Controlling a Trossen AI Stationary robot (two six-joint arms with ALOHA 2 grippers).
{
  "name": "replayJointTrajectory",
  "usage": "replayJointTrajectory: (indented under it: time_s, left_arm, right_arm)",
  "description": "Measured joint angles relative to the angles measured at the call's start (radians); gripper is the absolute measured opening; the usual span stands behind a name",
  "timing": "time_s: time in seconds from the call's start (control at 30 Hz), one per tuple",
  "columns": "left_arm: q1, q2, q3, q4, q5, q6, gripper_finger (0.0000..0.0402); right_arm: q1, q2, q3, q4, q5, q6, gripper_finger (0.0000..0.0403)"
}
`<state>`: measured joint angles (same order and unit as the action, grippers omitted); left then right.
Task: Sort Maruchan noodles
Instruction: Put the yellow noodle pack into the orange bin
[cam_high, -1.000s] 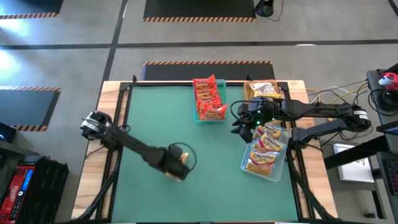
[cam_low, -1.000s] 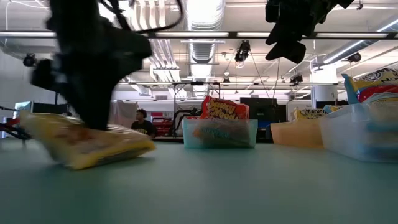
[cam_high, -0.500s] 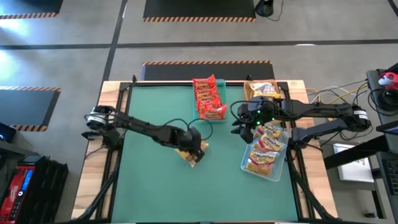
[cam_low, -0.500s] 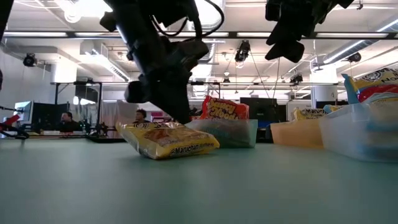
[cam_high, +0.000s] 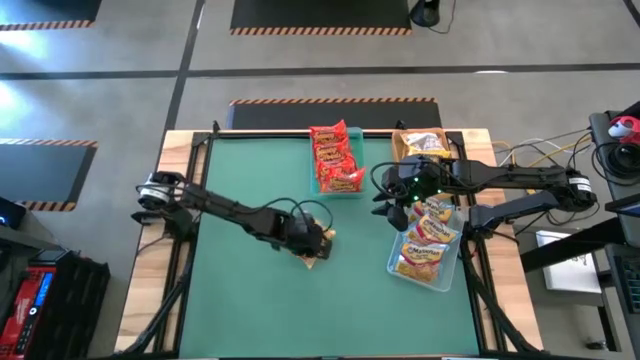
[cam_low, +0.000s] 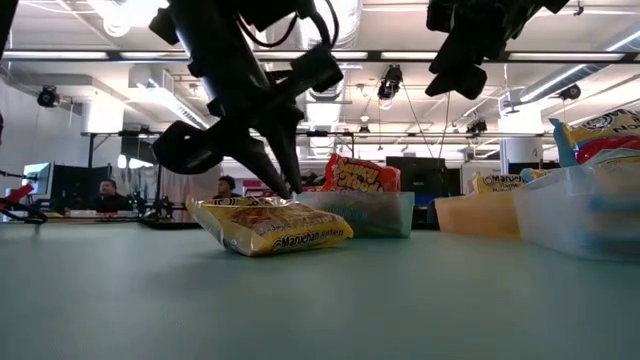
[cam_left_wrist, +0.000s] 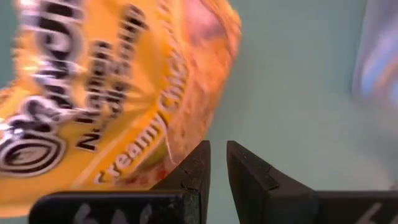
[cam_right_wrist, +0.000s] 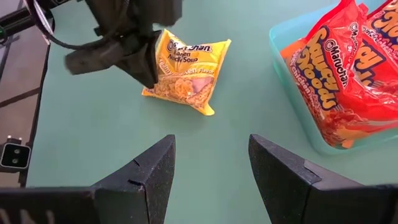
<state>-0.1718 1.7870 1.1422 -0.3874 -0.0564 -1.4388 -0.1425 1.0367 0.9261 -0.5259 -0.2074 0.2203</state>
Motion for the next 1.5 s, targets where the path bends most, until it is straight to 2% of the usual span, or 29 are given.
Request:
replayJointTrajectory:
  time_s: [0.1, 0.17, 0.33, 0.53, 0.73, 0.9, 1.07, 1.13, 1.27, 1.5]
  left_arm:
    - [-0.013, 0.000, 0.000, -0.001, -0.102, -0.153, 0.0036]
    - [-0.016, 0.000, 0.000, -0.005, -0.131, -0.190, 0.0036]
    - [-0.020, 0.024, 0.001, -0.034, -0.115, -0.227, 0.0036]
    - [-0.017, 0.070, 0.005, -0.038, -0.103, -0.163, 0.0036]
    - [-0.013, 0.098, 0.009, -0.034, -0.112, 0.145, 0.0036]
    - [-0.012, 0.100, 0.007, -0.005, -0.121, 0.548, 0.0036]
    - [-0.011, 0.103, 0.006, 0.010, -0.123, 1.041, 0.0036]
    - [-0.011, 0.101, 0.005, 0.013, -0.123, 1.132, 0.0036]
    - [-0.011, 0.093, 0.022, 0.034, -0.116, 1.019, 0.0036]
    - [-0.028, 0.091, 0.174, 0.047, -0.135, 0.791, 0.0036]
  right_arm:
    - [0.000, 0.000, 0.000, 0.000, 0.000, -0.026, 0.0192]
    - [0.000, 0.000, 0.000, 0.000, 0.000, -0.042, 0.0192]
    - [0.000, 0.000, 0.000, 0.000, 0.000, -0.073, 0.0192]
    - [0.000, 0.000, 0.000, -0.001, 0.000, -0.083, 0.0192]
    - [0.000, 0.000, 0.000, -0.001, 0.000, -0.109, 0.0192]
    - [0.000, 0.000, 0.000, -0.001, 0.000, -0.128, 0.0192]
    - [0.000, 0.000, 0.000, -0.001, 0.000, -0.127, 0.0192]
    - [0.000, 0.000, 0.000, -0.001, 0.000, -0.126, 0.0192]
    - [0.000, 0.000, 0.000, -0.001, 0.000, -0.124, 0.0192]
    - [0.000, 0.000, 0.000, -0.001, 0.000, -0.139, 0.0192]
